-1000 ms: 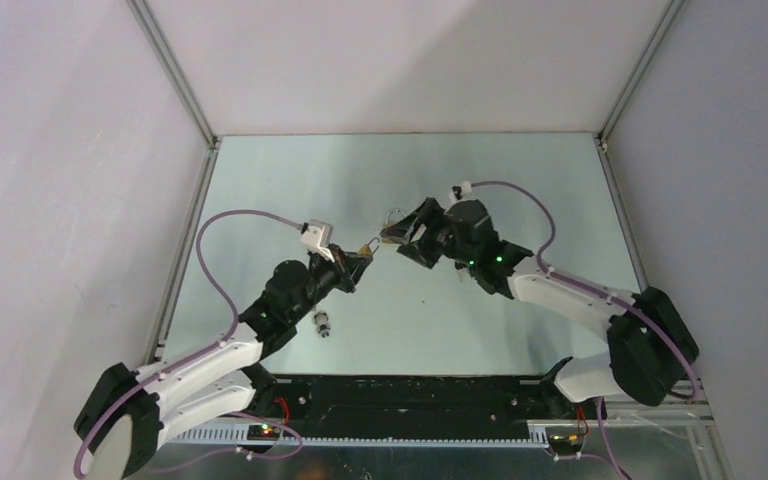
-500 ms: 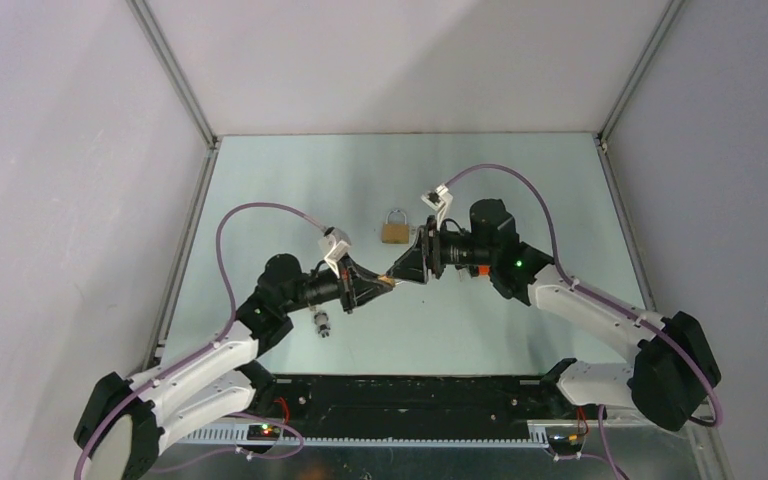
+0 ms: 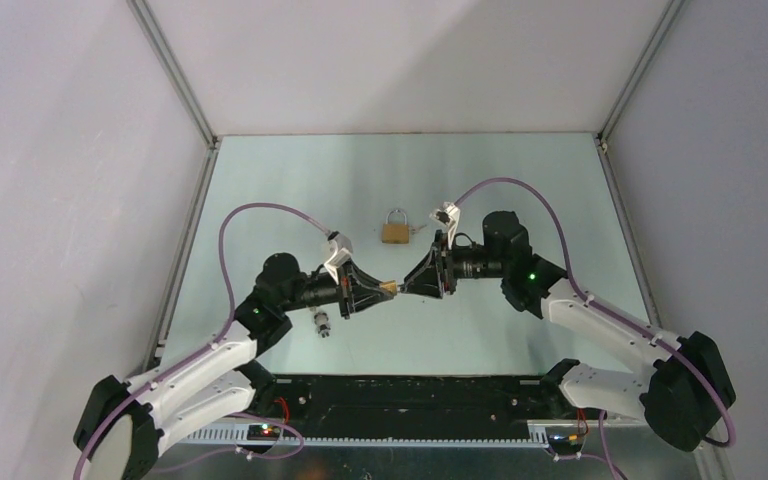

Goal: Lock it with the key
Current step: Lock the lock.

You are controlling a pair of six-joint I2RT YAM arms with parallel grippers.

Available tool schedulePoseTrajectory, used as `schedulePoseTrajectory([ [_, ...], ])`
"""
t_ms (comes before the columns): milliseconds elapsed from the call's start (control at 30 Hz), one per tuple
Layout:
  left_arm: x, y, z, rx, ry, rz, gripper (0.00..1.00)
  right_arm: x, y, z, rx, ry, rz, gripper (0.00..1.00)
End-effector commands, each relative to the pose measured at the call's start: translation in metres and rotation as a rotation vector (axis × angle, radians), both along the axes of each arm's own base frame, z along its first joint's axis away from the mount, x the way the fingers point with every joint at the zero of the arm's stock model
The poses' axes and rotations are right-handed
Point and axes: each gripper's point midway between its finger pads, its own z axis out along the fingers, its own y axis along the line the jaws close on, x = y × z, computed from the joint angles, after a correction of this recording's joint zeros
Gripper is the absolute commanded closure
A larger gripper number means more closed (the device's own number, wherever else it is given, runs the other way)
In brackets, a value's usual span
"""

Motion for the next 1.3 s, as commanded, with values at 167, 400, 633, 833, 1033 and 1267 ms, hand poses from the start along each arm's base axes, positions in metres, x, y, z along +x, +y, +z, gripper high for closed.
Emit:
schedulePoseTrajectory([
  [167, -0.003, -0.001, 0.053, -0.079, -0.185, -0.045, 1.0, 0.002, -0.001, 0.012, 0.047, 0.038, 0.002, 0.96],
  [400, -0.008, 0.0, 0.068, -0.082, -0.281, -0.078, 1.0, 0.013, -0.007, 0.026, 0.105, 0.143, -0.088, 1.0],
  [633, -0.014, -0.004, 0.085, -0.104, -0.27, -0.128, 1.0, -0.011, -0.02, 0.045, 0.149, -0.061, -0.033, 0.62],
  [833, -0.02, -0.003, 0.092, -0.117, -0.279, -0.152, 1.0, -0.019, -0.034, 0.049, 0.172, -0.102, -0.06, 0.49],
  [1033, -0.028, -0.004, 0.097, -0.122, -0.278, -0.199, 1.0, -0.016, -0.034, 0.061, 0.221, -0.091, -0.073, 0.5],
  [1267, -0.028, -0.005, 0.1, -0.122, -0.267, -0.203, 1.0, -0.009, -0.029, 0.078, 0.294, -0.055, -0.071, 0.59],
])
